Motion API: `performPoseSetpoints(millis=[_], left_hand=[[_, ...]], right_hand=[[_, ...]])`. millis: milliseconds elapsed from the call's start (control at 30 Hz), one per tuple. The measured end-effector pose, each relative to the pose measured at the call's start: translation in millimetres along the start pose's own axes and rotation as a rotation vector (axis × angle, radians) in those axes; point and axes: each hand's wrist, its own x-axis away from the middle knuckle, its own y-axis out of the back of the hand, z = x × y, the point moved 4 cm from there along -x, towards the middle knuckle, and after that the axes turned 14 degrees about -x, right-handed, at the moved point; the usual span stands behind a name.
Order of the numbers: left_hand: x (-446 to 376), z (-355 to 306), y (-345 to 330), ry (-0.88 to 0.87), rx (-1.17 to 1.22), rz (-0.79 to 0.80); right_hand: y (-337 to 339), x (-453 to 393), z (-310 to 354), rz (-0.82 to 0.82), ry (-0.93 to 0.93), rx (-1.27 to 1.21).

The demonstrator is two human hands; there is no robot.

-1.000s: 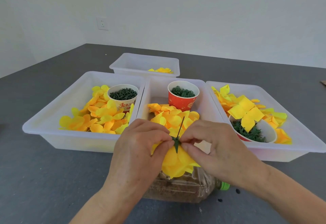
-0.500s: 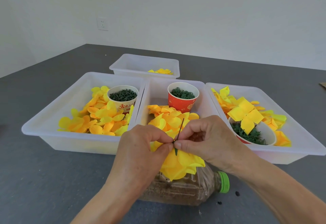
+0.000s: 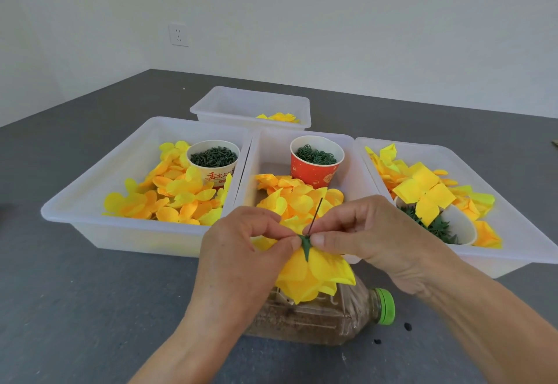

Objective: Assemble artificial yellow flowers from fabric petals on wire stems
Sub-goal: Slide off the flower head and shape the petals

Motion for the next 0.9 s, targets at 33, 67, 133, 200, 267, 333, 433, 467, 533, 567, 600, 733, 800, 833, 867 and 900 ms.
performPoseSetpoints(millis=[33, 67, 133, 200, 267, 333, 433, 467, 533, 567, 600, 733, 800, 833, 867, 900], left_hand=[[1, 0, -1, 0.016, 0.017, -0.008], [1, -1, -1, 0.031, 0.035, -0.014], [2, -2, -2, 0.055, 0.067, -0.013], [1, -4, -4, 0.063, 0.075, 0.008], [0, -5, -5, 0.066, 0.081, 0.040], [-3, -5, -6, 0.084, 0.090, 0.078], [-5, -3, -8, 0.120, 0.094, 0.131], [-6, -2, -8, 0.134, 0.110, 0.141], [-7, -1, -9, 0.149, 0.132, 0.146], [-8, 0, -9, 0.152, 0.135, 0.144], [-8, 1, -9, 0.154, 0.139, 0.142], [-5, 2, -9, 0.120, 0.111, 0.104], [-1, 3, -6, 0.093, 0.118, 0.101], [2, 4, -4, 0.074, 0.128, 0.115], [6, 4, -2, 0.054, 0.136, 0.127], [8, 5, 0, 0.038, 0.139, 0.129]], right_hand=[[-1, 0, 0, -0.007, -0.010, 0.000], [-2, 0, 1, -0.008, -0.018, 0.004], [-4, 0, 3, -0.007, -0.025, 0.019], [-4, -2, 5, -0.020, -0.023, 0.048], [-3, -3, 5, -0.036, -0.036, 0.079], [-3, -5, 3, -0.032, -0.070, 0.090], [-2, -7, 2, -0.008, -0.104, 0.106], [-2, -8, 2, -0.001, -0.110, 0.116], [-2, -10, 3, 0.011, -0.112, 0.147], [-2, -11, 4, 0.012, -0.110, 0.165], [-2, -12, 4, 0.015, -0.106, 0.183], [-4, -8, 7, 0.035, -0.031, 0.203], [-2, -4, 8, 0.028, 0.020, 0.193], [-1, -2, 8, 0.022, 0.031, 0.189], [0, -1, 7, 0.018, 0.032, 0.180], [1, 0, 6, 0.015, 0.030, 0.168]])
